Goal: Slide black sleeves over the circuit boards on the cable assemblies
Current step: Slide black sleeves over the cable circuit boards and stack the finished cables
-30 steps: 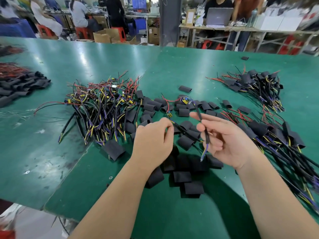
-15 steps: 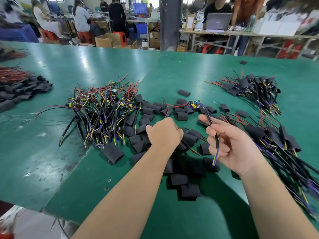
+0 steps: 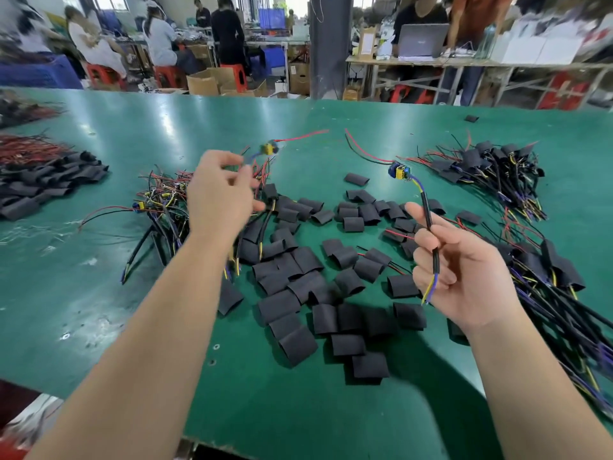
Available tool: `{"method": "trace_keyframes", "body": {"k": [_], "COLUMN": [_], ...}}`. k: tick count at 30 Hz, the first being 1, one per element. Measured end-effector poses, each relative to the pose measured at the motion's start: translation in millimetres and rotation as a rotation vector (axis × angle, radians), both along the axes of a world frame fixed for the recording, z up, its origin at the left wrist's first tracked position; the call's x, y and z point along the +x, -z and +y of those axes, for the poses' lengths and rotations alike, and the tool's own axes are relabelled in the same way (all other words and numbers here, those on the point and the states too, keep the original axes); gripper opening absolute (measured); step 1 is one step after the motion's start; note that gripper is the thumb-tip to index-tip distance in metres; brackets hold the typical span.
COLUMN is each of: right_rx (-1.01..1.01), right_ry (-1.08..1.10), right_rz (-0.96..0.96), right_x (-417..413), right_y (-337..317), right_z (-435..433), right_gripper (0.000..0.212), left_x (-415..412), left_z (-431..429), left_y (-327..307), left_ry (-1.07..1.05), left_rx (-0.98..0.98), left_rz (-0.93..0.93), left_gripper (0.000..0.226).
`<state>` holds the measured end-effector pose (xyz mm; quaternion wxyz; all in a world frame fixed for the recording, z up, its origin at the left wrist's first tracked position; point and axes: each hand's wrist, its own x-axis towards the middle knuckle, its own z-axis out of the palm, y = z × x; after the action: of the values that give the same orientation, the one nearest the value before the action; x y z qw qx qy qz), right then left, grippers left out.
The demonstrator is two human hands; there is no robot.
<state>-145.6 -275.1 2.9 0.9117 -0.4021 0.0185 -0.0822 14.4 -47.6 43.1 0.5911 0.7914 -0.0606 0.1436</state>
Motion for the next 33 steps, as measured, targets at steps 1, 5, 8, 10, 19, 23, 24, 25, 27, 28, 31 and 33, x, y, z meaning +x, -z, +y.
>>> {"method": "trace_keyframes", "body": {"k": [1, 5, 8, 10, 19, 23, 24, 25, 27, 28, 31, 33], "right_rx": [0.0, -0.005, -0.059, -0.114, -0.486, -0.904, -1.063, -1.228, -1.532, -1.66, -1.994, -2.148], "right_ry": [-0.008, -0.073, -0.116, -0.152, -0.23, 0.113, 0.228, 0.319, 0.391, 0.373, 0.225, 0.182], "right_rz": [0.002, -0.003, 0.002, 0.011, 0.074, 0.212, 0.264, 0.307, 0.376, 0.406, 0.539, 0.618], "right_x": [0, 1, 3, 3, 6, 39, 52, 66, 93, 107, 135, 145], "right_y": [0, 1, 3, 5, 16, 0, -3, -4, -3, 0, 16, 24], "right_z": [1, 8, 15, 19, 49, 21, 12, 4, -8, -12, -18, -18], "right_gripper": [0.039, 0.039, 0.041, 0.041, 0.027, 0.022, 0.025, 0.025, 0.029, 0.033, 0.04, 0.036], "left_x": [6, 8, -17, -45, -75, -49, -43, -39, -35, -33, -27, -22], "left_z": [11, 32, 13, -12, -57, -34, -29, -24, -19, -19, -15, -13], "left_y": [2, 14, 7, 0, 2, 9, 14, 20, 36, 48, 71, 76], "left_ry": [-0.042, -0.352, -0.053, 0.365, 0.613, 0.337, 0.256, 0.174, 0.048, 0.032, 0.046, 0.013], "left_rx": [0.102, 0.783, 0.606, 0.21, -0.413, -0.061, 0.056, 0.201, 0.514, 0.621, 0.651, 0.653], "left_rz": [-0.002, 0.041, 0.063, 0.288, 0.234, -0.167, -0.256, -0.317, -0.329, -0.301, -0.225, -0.265], "left_gripper": [0.01, 0.037, 0.044, 0.049, 0.015, 0.024, 0.023, 0.023, 0.04, 0.051, 0.059, 0.06]}}
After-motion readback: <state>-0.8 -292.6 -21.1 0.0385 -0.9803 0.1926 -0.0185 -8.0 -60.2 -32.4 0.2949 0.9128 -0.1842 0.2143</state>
